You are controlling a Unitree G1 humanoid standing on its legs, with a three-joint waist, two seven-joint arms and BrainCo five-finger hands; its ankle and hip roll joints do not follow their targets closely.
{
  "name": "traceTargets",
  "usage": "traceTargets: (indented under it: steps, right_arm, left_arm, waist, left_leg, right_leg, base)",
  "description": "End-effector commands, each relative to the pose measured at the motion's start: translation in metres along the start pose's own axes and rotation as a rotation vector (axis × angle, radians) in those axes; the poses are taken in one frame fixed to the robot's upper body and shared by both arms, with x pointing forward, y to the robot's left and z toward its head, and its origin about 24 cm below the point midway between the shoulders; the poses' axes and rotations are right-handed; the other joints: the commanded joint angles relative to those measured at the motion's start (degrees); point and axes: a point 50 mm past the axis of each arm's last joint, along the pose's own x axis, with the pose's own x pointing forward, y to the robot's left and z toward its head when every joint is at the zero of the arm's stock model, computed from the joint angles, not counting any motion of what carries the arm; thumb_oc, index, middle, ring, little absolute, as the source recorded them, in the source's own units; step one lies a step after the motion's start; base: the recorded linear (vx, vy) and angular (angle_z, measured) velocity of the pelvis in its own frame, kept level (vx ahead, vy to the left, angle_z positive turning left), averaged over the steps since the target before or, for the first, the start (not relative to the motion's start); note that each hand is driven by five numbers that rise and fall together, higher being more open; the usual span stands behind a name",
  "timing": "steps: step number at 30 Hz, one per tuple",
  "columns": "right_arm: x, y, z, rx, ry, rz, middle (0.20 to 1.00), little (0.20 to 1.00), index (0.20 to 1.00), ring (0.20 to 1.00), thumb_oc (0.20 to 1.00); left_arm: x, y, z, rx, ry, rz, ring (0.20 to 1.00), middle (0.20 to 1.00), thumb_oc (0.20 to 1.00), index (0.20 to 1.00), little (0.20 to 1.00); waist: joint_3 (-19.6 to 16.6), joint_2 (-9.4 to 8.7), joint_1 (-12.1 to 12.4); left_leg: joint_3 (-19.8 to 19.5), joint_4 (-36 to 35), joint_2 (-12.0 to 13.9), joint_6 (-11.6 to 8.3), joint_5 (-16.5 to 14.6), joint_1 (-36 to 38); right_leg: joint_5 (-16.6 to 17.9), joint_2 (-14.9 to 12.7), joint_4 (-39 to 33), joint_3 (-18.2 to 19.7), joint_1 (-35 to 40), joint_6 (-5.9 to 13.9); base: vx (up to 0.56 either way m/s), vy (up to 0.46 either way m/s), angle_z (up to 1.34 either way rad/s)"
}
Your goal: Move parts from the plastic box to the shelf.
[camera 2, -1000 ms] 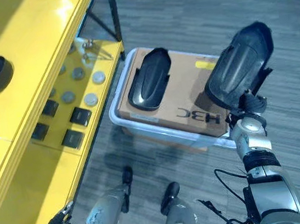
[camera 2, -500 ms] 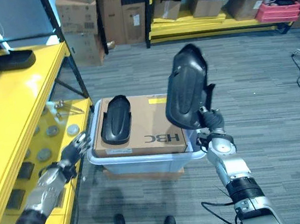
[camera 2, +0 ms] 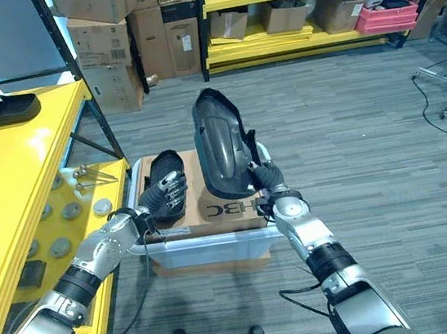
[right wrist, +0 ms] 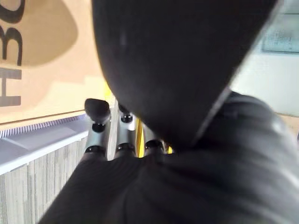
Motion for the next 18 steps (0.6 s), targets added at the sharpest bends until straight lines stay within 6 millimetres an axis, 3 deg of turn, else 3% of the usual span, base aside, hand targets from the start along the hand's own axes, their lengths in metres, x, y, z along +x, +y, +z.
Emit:
traceTargets:
  steps: [1, 10, 18]
  right_arm:
    - [0.013, 0.011, 0.038, 0.039, -0.126, 0.033, 0.200, 0.200, 0.200, 0.200, 0.200]
    - [0.018, 0.028, 0.030, -0.008, -0.076, 0.108, 0.200, 0.200, 0.200, 0.200, 0.200]
    - [0.017, 0.049, 0.026, -0.068, -0.051, 0.187, 0.200, 0.200, 0.200, 0.200, 0.200]
  left_arm:
    - [0.014, -0.018, 0.020, 0.069, -0.034, -0.023, 1.000, 1.000, 1.000, 1.000, 1.000]
    - [0.021, -0.027, 0.032, 0.066, -0.041, -0.052, 1.000, 1.000, 1.000, 1.000, 1.000]
    - [0.025, -0.037, 0.022, 0.090, 0.016, -0.079, 1.000, 1.000, 1.000, 1.000, 1.000]
  waist:
    - [-3.45, -1.71, 1.04]
    - [-4.44, -1.60, 0.68]
    - [-4.72, -1.57, 0.73]
  left_leg:
    - [-0.26, 4.46, 1.47, -2.15, -5.12, -1.34]
    - [0.19, 4.50, 1.27, -2.15, -5.63, -0.68]
    - [-0.09, 4.52, 0.88, -1.94, -5.99, -0.51]
  right_leg:
    - [-2.43, -3.10, 2.09, -0.26, -1.02, 4.72]
    - [-2.67, -2.94, 1.95, -0.09, -0.64, 4.59]
    - [-2.68, -2.76, 1.75, -0.06, -0.53, 4.46]
  base:
    - [0.02, -0.013, -0.06]
    - [0.01, -0.004, -0.01]
    - [0.00, 0.000, -0.01]
